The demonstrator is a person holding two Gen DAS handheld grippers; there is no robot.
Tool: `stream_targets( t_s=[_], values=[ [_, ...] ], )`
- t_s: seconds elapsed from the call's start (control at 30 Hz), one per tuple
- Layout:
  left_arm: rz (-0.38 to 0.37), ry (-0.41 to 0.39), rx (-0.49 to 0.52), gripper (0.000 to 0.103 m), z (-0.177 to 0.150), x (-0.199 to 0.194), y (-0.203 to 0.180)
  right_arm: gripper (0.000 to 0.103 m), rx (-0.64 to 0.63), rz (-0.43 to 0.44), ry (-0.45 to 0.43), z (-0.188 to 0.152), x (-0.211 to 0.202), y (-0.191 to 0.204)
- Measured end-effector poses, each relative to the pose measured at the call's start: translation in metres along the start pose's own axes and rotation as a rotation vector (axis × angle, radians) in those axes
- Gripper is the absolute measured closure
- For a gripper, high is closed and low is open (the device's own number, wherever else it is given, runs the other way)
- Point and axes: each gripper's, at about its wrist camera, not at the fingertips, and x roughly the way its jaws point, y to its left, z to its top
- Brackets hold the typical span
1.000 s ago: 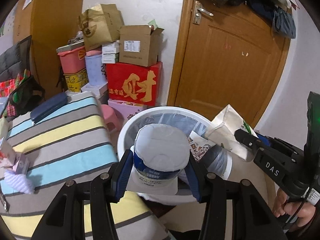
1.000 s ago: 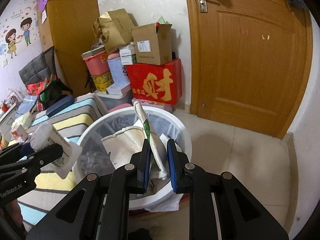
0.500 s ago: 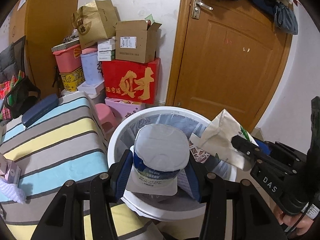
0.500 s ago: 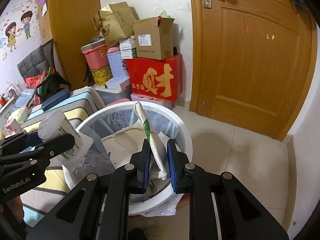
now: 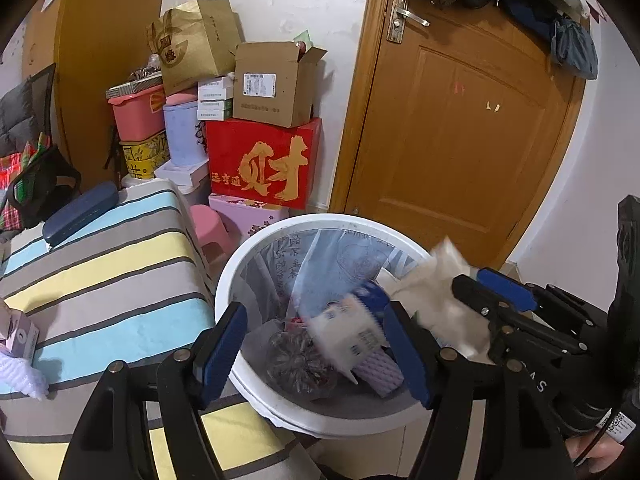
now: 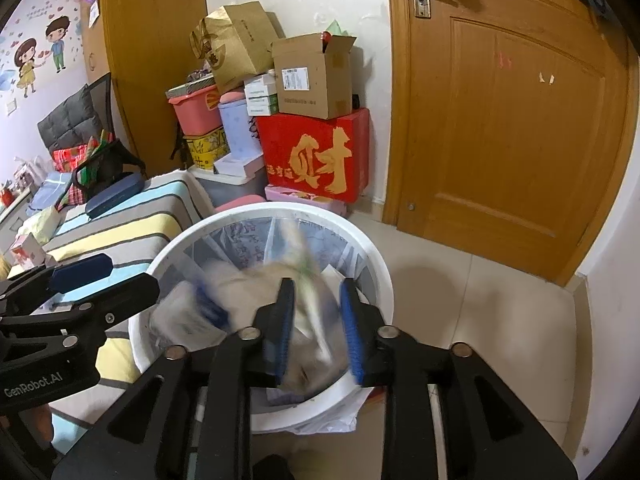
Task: Collect trash
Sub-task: 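Carry the yogurt cup and cloth tote to the white bin and release both, then move both tools back over the table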
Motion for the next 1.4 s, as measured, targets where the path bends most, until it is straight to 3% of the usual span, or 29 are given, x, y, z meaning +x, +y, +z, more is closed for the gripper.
stream_targets(
  t_s=[0.03,0.73,1.4],
  values=[
    [0.003,-0.002,-0.002,0.033,-0.001,-0.002,0.000,0.059,0.003,0.007,-0.003,0.000,-0.002,0.000],
    [0.032,-0.064,-0.034,0.033,-0.018,-0.053,0.014,0.059,0.000,0.035,-0.070,-0.006,-0.030,0.020],
    [0.124,-0.135,-0.118,0.033,-0.054,-0.126,0.069,0.059,-0.061,0.114,-0.125,-0.013,-0.055,0.072]
  ],
)
